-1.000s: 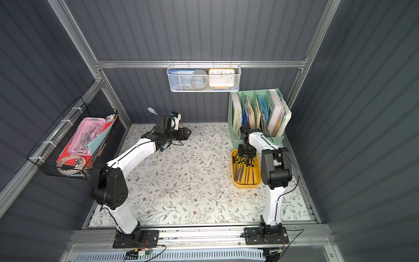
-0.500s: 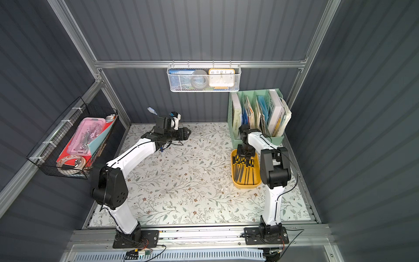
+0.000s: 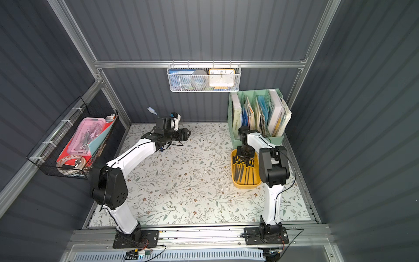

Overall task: Take the file tool out of the storage box
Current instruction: Pick up the file tool from the storage box.

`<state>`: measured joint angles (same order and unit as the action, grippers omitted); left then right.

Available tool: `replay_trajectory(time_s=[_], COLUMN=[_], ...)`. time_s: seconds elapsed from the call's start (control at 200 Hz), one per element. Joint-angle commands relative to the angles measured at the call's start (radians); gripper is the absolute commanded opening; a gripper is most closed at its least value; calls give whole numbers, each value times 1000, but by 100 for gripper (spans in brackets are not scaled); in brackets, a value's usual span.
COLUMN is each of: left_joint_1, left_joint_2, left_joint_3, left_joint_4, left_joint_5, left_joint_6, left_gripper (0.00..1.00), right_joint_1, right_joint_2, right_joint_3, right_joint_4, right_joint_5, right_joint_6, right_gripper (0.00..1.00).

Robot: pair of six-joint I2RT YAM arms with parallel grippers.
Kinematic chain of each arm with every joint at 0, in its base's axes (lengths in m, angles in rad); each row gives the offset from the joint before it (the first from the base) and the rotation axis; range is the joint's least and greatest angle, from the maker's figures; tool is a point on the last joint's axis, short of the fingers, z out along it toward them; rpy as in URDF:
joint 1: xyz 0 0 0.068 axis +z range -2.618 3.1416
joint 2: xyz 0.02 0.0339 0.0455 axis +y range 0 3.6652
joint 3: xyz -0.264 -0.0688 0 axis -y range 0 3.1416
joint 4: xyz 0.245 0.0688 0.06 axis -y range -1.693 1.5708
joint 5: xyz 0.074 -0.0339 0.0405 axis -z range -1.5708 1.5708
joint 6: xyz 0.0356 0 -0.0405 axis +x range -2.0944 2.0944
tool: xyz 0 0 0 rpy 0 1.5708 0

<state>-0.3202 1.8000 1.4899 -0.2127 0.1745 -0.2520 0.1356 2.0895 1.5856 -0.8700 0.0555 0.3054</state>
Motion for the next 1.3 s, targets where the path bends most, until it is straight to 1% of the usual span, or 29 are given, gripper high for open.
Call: replay_trajectory(time_s=[0.0, 0.09, 0.16, 0.205, 0.22, 0.27, 0.35, 0.425, 0.495, 0.6, 0.725, 0.82, 0.946, 1.051, 1.146, 1.291], left_joint_1=[9, 10, 15, 18, 18, 20, 20, 19, 19, 18, 11, -14, -67, -97, -103, -105], left_joint_2=[-47, -47, -56, -62, -64, -64, -56, -34, -18, -13, -7, 4, 20, 22, 27, 19], left_joint_3=[-8, 5, 12, 15, 16, 19, 18, 13, -2, -24, -19, -12, -4, -17, -22, -20], left_joint_4=[-12, -21, -11, 1, 6, 22, 36, 42, 66, 113, 103, 79, 54, 102, 126, 159], left_joint_5=[-9, 19, 81, 150, 176, 315, 497, 654, 781, 918, 1003, 1059, 1084, 1088, 1081, 1065], left_joint_6=[-1, -1, 2, 9, 14, 34, 70, 76, 64, 43, 44, 55, 69, 29, 2, -25], left_gripper=[74, 74, 74, 74, 74, 74, 74, 74, 74, 74, 73, 73, 72, 70, 66, 64], right_joint_1=[2, 2, 2, 2, 2, 2, 1, 1, 2, 4, 5, 12, 23, 42, 60, 89], right_joint_2=[-16, -64, -119, -159, -173, -225, -318, -400, -467, -544, -579, -568, -545, -536, -531, -521], right_joint_3=[11, 16, 11, 3, 0, -21, -67, -122, -178, -258, -316, -312, -304, -282, -272, -262], right_joint_4=[-31, -35, -32, -22, -15, 14, 77, 161, 261, 461, 709, 804, 946, 964, 962, 924], right_joint_5=[-4, -22, -62, -108, -132, -218, -417, -575, -718, -847, -964, -1002, -1044, -1040, -1030, -1018], right_joint_6=[5, 2, 0, -13, -22, -41, -66, -49, -5, 119, 298, 372, 480, 490, 488, 453], right_gripper=[7, 0, 0, 0, 0, 0, 0, 0, 0, 0, 0, 0, 0, 0, 0, 0])
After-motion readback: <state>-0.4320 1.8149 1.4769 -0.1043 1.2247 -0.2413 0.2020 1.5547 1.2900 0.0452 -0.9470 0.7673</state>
